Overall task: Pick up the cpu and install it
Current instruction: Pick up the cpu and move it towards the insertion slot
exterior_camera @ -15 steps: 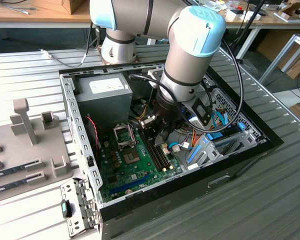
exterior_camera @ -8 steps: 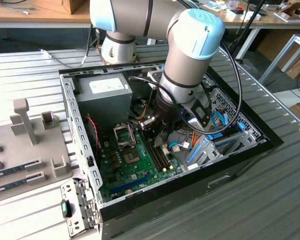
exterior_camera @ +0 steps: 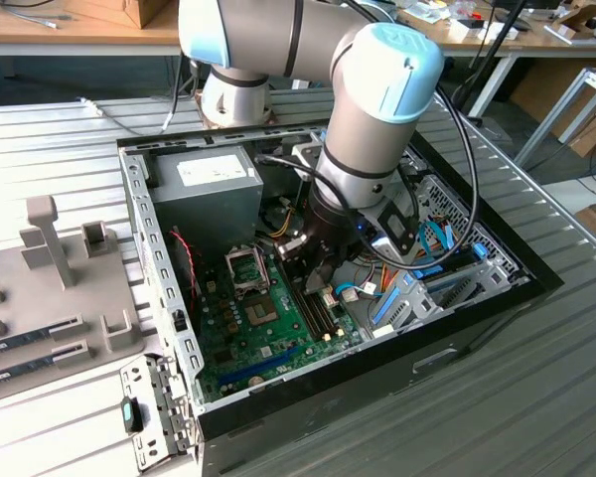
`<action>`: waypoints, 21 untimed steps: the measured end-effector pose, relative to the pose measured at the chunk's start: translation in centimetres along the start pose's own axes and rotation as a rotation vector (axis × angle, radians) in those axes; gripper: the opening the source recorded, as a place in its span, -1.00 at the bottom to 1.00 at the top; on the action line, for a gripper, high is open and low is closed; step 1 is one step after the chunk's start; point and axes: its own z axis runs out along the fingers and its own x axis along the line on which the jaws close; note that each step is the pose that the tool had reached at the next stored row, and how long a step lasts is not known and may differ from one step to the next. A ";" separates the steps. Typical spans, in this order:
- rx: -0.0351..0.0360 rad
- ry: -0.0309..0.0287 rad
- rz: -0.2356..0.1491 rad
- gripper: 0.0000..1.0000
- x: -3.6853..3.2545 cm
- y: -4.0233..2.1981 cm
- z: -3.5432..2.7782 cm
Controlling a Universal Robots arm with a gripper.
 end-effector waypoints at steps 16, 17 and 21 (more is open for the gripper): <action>0.0000 0.0000 0.000 -0.06 0.01 0.02 0.98; 0.0000 0.0000 0.000 -0.06 0.01 0.02 1.01; 0.0000 0.0000 0.000 -0.06 0.01 0.02 1.22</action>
